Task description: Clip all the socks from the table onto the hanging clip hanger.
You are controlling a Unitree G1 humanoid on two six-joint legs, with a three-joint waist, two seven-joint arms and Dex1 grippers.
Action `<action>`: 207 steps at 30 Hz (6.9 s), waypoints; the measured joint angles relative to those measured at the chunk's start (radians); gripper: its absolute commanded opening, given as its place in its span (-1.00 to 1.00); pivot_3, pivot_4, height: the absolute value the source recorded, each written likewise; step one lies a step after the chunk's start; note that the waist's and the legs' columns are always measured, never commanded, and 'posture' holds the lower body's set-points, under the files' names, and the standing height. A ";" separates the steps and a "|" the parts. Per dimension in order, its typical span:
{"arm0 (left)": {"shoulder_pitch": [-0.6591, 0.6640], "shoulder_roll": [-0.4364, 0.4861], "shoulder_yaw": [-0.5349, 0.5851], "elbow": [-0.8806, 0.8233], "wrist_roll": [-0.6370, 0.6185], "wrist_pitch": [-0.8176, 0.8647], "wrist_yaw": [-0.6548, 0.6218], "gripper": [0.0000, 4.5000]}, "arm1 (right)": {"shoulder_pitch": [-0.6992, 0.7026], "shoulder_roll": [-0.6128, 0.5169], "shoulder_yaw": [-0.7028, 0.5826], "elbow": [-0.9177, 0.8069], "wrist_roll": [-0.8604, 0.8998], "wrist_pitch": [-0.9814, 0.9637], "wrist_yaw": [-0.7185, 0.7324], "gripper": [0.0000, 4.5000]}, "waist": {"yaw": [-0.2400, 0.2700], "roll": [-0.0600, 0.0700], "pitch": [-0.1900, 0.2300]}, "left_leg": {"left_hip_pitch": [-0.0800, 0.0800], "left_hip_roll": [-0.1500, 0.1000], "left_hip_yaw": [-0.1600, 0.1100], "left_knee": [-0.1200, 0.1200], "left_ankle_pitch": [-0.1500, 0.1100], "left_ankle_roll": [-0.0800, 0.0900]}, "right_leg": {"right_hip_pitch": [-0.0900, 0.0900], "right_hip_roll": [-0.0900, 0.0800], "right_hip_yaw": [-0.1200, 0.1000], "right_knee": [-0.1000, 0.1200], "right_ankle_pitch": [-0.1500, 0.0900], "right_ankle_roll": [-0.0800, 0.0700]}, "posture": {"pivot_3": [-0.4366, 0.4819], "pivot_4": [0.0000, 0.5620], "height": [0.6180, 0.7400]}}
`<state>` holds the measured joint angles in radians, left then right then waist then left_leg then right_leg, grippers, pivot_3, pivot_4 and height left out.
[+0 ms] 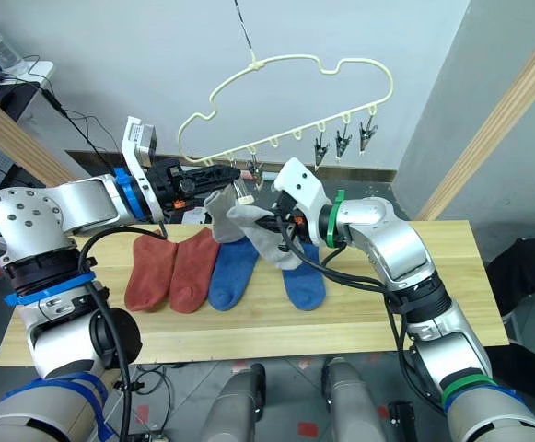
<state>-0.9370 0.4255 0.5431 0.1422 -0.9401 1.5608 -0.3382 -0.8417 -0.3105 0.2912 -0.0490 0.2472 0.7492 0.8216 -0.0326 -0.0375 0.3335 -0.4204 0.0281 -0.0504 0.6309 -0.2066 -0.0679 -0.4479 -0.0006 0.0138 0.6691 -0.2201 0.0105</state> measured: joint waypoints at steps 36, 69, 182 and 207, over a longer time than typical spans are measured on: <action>0.542 0.063 -0.389 -0.519 0.412 -0.798 -0.079 0.74 | 0.149 0.015 -0.162 -0.234 0.102 0.084 -0.139 0.77 | 0.007 0.000 0.000 | -0.012 0.001 -0.002 0.000 0.000 0.001 | -0.008 -0.002 0.000 -0.004 0.001 -0.001 | -0.03 0.13 1.00; 0.383 -0.179 -0.529 -0.087 0.771 -1.429 0.021 0.08 | 0.120 0.027 -0.250 -0.335 0.217 0.057 -0.275 0.77 | 0.000 0.000 0.000 | -0.011 0.000 -0.001 0.015 0.000 0.004 | -0.008 0.002 0.000 0.009 0.002 -0.001 | -0.16 0.04 1.00; 0.041 -0.057 -0.101 -0.107 0.073 -0.191 0.026 -1.00 | -0.074 0.153 0.039 0.875 -0.302 -0.439 -0.269 0.77 | -0.018 -0.001 -0.001 | -0.008 0.001 0.000 0.014 0.000 0.003 | -0.006 0.002 0.001 0.010 0.002 -0.001 | -0.02 0.12 1.00; 0.019 -0.058 -0.073 -0.059 0.034 -0.155 0.048 -1.00 | -0.011 0.181 0.006 0.879 -0.357 -0.538 -0.191 -0.99 | -0.017 -0.001 -0.001 | -0.007 0.000 0.000 0.014 0.000 0.003 | -0.006 0.001 0.002 0.010 0.002 -0.001 | -0.05 0.08 1.00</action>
<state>-0.9182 0.3678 0.4702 0.0828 -0.9059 1.4063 -0.2902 -0.8528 -0.1300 0.2972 0.8302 -0.1095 0.2111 0.6302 -0.0497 -0.0384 0.3328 -0.4276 0.0283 -0.0500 0.6448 -0.2061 -0.0648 -0.4535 0.0008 0.0154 0.6795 -0.2183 0.0099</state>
